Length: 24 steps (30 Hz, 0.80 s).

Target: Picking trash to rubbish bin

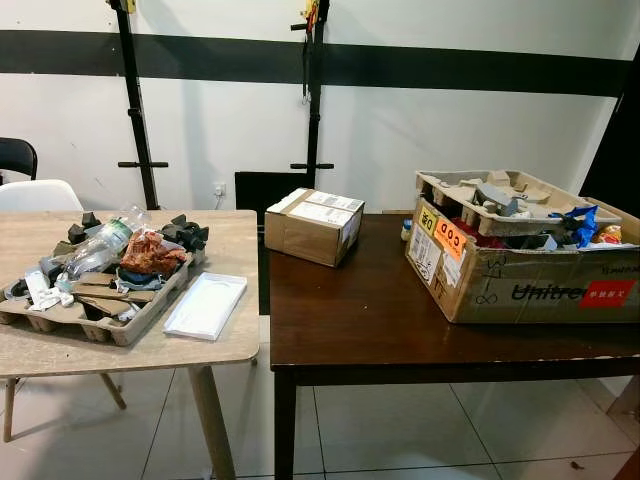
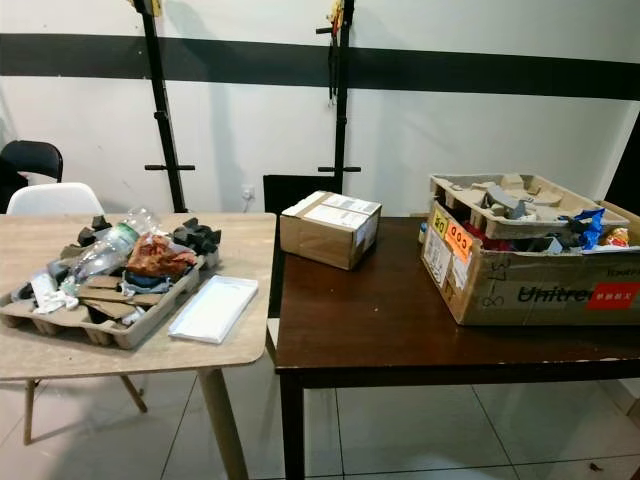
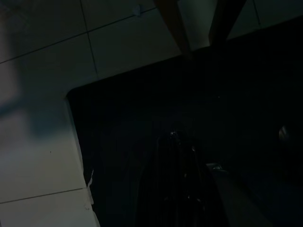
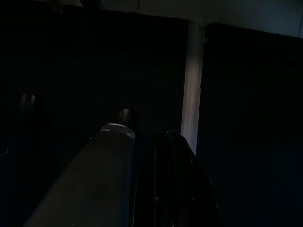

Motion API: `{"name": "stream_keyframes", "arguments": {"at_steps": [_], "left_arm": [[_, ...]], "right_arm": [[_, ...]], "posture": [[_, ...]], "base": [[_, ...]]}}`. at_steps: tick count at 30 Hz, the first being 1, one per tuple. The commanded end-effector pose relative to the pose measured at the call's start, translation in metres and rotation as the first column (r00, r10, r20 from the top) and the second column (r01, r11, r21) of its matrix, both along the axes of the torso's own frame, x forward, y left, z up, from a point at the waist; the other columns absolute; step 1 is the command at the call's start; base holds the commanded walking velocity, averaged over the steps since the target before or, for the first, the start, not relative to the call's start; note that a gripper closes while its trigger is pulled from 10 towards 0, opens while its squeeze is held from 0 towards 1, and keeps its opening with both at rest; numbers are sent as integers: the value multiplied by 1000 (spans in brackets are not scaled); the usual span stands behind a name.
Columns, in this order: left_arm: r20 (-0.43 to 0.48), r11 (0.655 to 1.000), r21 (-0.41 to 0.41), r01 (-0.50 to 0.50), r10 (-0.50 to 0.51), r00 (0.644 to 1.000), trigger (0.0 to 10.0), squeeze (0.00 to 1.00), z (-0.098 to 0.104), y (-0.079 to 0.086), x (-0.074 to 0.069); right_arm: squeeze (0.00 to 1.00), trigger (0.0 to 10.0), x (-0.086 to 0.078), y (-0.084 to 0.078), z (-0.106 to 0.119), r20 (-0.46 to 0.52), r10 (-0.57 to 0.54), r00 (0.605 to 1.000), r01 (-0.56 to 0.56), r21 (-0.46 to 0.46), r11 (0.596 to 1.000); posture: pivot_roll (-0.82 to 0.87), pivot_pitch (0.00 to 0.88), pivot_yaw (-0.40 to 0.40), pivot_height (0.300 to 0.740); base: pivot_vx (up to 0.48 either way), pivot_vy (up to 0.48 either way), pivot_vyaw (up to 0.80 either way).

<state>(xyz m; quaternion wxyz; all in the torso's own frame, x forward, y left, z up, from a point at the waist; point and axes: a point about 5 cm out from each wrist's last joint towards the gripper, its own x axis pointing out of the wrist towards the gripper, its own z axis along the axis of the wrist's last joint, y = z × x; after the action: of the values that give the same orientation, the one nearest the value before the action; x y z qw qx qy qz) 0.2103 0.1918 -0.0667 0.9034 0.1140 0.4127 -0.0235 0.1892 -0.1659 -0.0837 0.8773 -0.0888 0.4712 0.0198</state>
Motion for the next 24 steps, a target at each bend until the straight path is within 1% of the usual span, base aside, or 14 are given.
{"name": "stream_keyframes", "arguments": {"at_steps": [1,12,14,15,16,17,20,22,23,24], "left_arm": [[-17,1000,15,6,-6,1000,10000,0,-2,0,-4],[-13,1000,14,1,-1,1000,10000,0,-2,0,-2],[-11,1000,13,0,0,1000,10000,0,-1,0,-2],[-6,1000,13,-4,4,1000,10000,0,-1,1,0],[5,1000,14,-16,16,1000,10000,0,1,2,2],[5,1000,14,-16,16,1000,10000,0,1,2,2],[36,997,13,-76,75,997,10000,0,6,10,8],[52,996,0,-87,87,995,10000,0,8,12,11],[52,996,0,-87,87,995,10000,0,8,12,11],[49,996,-14,-92,92,995,10000,0,9,13,11]], "right_arm": [[0,10000,1,1,0,3,-1,1000,1,-1,1000],[0,10000,3,1,1,10,3,1000,-3,-1,1000],[0,10000,5,1,2,18,3,1000,-3,0,1000],[0,10000,8,1,4,28,-11,1000,10,16,1000],[0,10000,11,0,6,39,-29,999,28,39,999],[0,10000,11,0,6,39,-29,999,28,39,999],[0,10000,17,-5,10,60,-75,995,72,53,996],[0,10000,19,-7,11,70,-92,993,87,67,994],[0,10000,19,-7,11,70,-92,993,87,67,994],[0,10000,20,-9,12,83,-80,993,77,39,996]], "posture": [[28,20,-38,740],[30,20,-42,740],[30,21,-43,740],[27,24,-45,740],[26,27,-46,740],[26,27,-46,740],[29,29,-45,740],[31,30,-43,740],[31,30,-43,740],[33,30,-44,740]], "base": [[0,0,0],[0,0,0],[0,0,0],[0,0,0],[0,0,0],[0,0,0],[0,0,0],[0,0,0],[0,0,0],[0,0,0]]}}
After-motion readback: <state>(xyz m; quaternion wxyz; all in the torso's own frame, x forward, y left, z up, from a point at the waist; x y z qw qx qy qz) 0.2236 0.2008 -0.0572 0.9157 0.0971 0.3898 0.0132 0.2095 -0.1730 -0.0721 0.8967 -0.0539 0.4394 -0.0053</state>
